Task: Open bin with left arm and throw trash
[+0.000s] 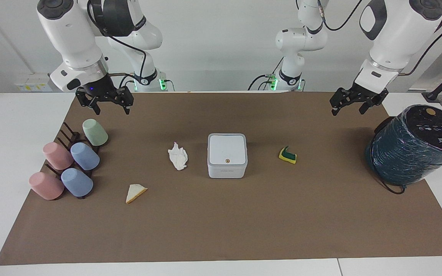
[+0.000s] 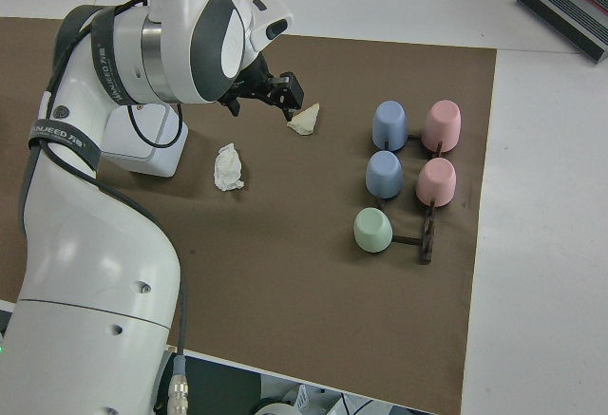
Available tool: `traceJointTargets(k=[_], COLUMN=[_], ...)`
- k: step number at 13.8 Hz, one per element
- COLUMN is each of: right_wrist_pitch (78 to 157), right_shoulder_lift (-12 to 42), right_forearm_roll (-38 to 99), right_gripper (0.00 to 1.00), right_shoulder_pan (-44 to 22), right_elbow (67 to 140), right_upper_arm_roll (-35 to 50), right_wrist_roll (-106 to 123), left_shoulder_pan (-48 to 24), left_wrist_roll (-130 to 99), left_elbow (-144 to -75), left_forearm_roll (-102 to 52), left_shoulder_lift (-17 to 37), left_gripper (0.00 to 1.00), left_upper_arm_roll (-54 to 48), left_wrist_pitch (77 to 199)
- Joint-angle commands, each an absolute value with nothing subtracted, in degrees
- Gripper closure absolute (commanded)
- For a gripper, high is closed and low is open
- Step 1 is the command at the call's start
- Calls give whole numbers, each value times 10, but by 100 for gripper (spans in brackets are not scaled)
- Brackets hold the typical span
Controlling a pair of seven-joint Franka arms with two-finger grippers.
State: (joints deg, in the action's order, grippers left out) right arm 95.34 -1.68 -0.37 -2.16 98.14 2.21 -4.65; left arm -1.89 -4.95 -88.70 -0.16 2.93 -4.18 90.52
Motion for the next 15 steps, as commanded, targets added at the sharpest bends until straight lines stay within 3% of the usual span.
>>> traceJointTargets(k=[1,6,10,12,13,15], right_wrist_pitch=[947,947,942,949,957,994], right_shoulder_lift=[-25,-25,-25,-26,-27,-40], right_forearm_roll=[-3,-3,-3,-3,-3,-3], right_gripper=[0,0,0,0,0,0], right_shoulder_pan=[-16,-16,-13,-13,-13,-11], right_elbow=[986,986,987,991,998,1031], right_upper_arm_roll=[25,25,25,25,25,24], right_wrist_roll=[-28,-29,-27,-31,-33,-33], left_shoulder_pan=[-21,-28,-83,-109,-124,-163], left_wrist_roll=[-44,-52,-68,-111,-124,-176], left_elbow=[-912,-914,-962,-978,-986,-1013], left_forearm_roll=[10,10,6,-3,-18,-38], left_shoulder_lift=[9,8,-7,-11,-11,-11], left_gripper=[0,0,0,55,72,93], left_upper_arm_roll=[-42,-47,-47,-47,-47,-47], left_wrist_pitch=[905,907,1002,1013,1027,1075])
